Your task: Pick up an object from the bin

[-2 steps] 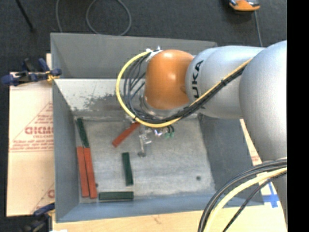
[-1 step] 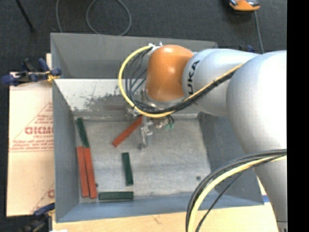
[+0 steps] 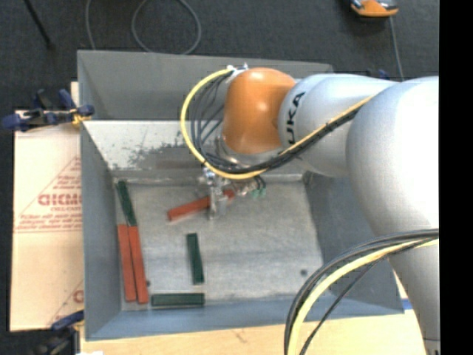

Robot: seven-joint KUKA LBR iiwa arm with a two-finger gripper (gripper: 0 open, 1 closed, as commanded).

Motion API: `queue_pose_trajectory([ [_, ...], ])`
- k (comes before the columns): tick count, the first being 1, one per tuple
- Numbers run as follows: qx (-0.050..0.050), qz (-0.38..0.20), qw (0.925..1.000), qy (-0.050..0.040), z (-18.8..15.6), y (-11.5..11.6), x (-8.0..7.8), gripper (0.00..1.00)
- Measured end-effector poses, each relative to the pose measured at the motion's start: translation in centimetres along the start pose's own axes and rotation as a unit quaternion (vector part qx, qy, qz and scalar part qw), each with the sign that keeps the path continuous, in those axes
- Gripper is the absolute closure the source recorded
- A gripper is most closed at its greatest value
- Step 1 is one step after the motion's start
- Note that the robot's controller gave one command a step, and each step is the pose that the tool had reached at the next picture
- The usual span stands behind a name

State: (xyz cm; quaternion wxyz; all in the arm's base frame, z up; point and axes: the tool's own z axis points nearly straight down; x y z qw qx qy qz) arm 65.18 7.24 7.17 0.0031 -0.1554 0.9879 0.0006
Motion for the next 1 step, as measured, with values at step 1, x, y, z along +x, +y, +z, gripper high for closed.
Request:
queue_pose_trajectory([
  [1,0.002,-0.007,1.0000,-0.0028,-13.08,-0.30,3.95,1.00],
])
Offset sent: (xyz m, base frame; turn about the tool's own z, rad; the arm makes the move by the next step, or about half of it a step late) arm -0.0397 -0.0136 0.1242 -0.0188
